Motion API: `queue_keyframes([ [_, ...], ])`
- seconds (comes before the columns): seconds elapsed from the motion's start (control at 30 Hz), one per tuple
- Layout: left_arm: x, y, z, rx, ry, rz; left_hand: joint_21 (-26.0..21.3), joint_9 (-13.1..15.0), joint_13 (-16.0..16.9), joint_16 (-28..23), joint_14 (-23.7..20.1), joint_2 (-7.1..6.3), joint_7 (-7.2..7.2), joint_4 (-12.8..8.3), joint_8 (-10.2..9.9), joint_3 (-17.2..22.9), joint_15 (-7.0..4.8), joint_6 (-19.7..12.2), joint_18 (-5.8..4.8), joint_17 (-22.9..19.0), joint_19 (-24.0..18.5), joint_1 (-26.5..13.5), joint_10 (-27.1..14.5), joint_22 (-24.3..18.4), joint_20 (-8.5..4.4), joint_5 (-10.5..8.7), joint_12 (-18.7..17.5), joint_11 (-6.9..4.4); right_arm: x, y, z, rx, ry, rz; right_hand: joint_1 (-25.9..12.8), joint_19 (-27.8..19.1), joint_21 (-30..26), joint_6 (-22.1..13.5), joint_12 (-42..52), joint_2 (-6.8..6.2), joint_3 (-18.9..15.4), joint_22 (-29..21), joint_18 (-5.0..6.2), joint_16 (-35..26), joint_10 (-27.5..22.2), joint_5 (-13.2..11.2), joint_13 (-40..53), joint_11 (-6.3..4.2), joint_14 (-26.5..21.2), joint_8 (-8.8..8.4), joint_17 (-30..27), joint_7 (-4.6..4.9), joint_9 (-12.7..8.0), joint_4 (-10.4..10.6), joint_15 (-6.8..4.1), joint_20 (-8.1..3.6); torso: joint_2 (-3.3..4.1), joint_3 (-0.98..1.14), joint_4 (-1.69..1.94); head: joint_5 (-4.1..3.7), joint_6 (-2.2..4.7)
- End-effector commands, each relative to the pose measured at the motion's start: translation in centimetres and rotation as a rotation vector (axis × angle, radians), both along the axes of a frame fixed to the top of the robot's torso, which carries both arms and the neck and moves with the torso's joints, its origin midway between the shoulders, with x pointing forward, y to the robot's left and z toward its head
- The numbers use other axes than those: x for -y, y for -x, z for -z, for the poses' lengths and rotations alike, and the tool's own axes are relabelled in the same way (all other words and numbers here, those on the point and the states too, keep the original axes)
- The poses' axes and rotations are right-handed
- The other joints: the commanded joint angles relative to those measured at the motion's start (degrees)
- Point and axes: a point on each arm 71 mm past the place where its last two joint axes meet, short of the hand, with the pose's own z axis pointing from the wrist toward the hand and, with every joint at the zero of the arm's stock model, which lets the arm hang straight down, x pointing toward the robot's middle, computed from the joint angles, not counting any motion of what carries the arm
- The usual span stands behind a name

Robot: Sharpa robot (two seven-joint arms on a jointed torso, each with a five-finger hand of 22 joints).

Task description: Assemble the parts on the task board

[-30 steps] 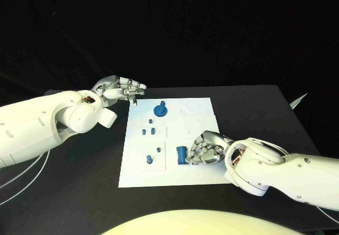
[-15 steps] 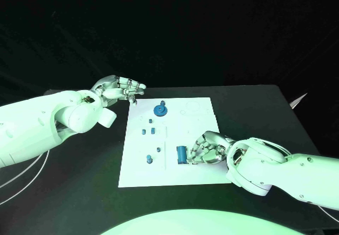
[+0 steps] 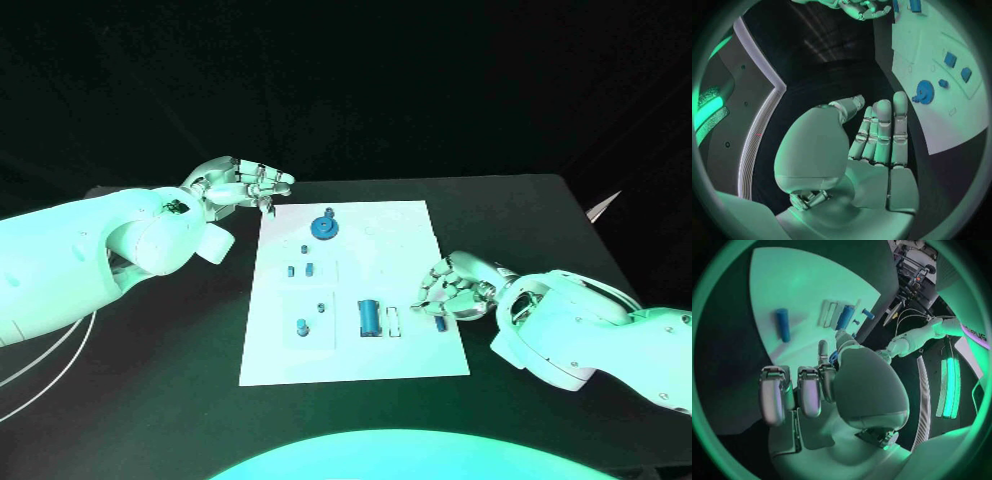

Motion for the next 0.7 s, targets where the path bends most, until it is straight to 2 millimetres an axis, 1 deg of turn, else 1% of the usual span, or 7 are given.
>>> queue_keyframes([
  [0.03,0.2,0.1,-0.2,0.010,0.015,0.010,-0.3,-0.1,-0.1,0.1,-0.1,0.17,0.00,0.4,-0.2,-0.1,0.08,0.1,0.39,0.1,0.3,-0.2,-0.4,-0.1,-0.08,-0.06,0.3,0.14,1.0,0.0,-0.6,0.068,0.028,0.002,-0.1,4.9,-0.2,-0.6,-0.3,-0.51,0.3,13.0,-0.41,0.2,1.8,-0.5,10.2,0.40,5.4,-0.53,11.6,0.09,-0.1,0.1,0.47,0.63,0.10,-0.01,0.00,-0.55,0.34],
  [0.13,0.2,0.1,-0.2,0.011,0.016,0.011,-0.4,-0.1,-0.1,0.1,-0.1,0.18,-0.03,0.5,-0.2,-0.2,0.09,0.1,0.39,0.1,0.4,-0.2,-0.4,-0.1,-0.07,-0.07,0.3,0.13,2.1,0.0,-0.7,0.084,0.056,0.017,-0.4,4.9,-0.1,-0.4,-0.3,-0.61,0.2,13.0,-0.43,0.2,1.8,-1.0,10.2,0.50,5.4,-0.68,11.7,0.16,-0.2,0.2,0.59,0.77,0.13,0.08,-0.07,-0.66,0.40],
  [0.33,0.3,0.1,-0.2,0.010,0.016,0.014,-0.4,-0.1,-0.1,0.1,-0.1,0.18,-0.03,0.5,-0.2,-0.2,0.09,0.1,0.39,0.1,0.4,-0.2,-0.4,-0.1,-0.07,-0.07,0.3,0.13,3.4,0.2,-0.6,0.098,0.109,0.033,-1.2,5.0,0.1,0.4,-0.2,-0.70,0.0,13.1,-0.47,0.2,1.9,-1.5,10.3,0.47,5.4,-0.63,11.8,0.06,-0.2,0.3,0.63,0.93,0.08,0.11,-0.07,-0.87,0.42],
  [0.43,0.4,0.1,-0.2,0.009,0.016,0.015,-0.4,-0.1,-0.1,0.1,-0.1,0.18,-0.03,0.5,-0.2,-0.2,0.09,0.1,0.39,0.1,0.4,-0.2,-0.4,-0.1,-0.07,-0.07,0.3,0.13,3.5,0.4,0.0,0.077,0.120,0.041,-1.8,5.0,0.0,0.8,-0.2,-0.63,-0.2,13.1,-0.45,0.2,1.9,-1.6,10.3,0.40,5.4,-0.59,11.8,-0.03,-0.2,0.4,0.59,0.95,0.09,0.08,0.00,-1.02,0.57],
  [0.6,0.4,0.1,-0.2,0.007,0.016,0.018,-0.4,-0.1,-0.1,0.1,-0.1,0.18,-0.03,0.5,-0.2,-0.2,0.09,0.1,0.39,0.1,0.4,-0.2,-0.4,-0.1,-0.07,-0.07,0.3,0.13,3.0,0.7,1.3,0.034,0.126,0.046,-2.7,5.0,0.0,1.1,-0.3,-0.56,-0.4,13.1,-0.45,0.2,1.8,-2.1,10.2,0.33,5.4,-0.63,11.8,-0.12,-0.2,0.5,0.53,0.96,0.12,0.10,0.19,-0.96,0.45],
  [0.7,0.4,0.1,-0.2,0.006,0.016,0.017,-0.4,-0.1,-0.1,0.1,-0.1,0.17,-0.03,0.6,-0.2,-0.2,0.09,0.1,0.39,0.1,0.4,-0.3,-0.4,-0.2,-0.06,-0.08,0.4,0.13,2.8,0.9,1.9,0.016,0.130,0.047,-2.8,5.0,0.0,1.2,-0.3,-0.58,-0.5,13.1,-0.44,0.2,1.8,-2.2,10.2,0.32,5.4,-0.63,11.8,-0.13,-0.2,0.5,0.53,0.96,0.13,0.11,0.22,-0.89,0.38],
])
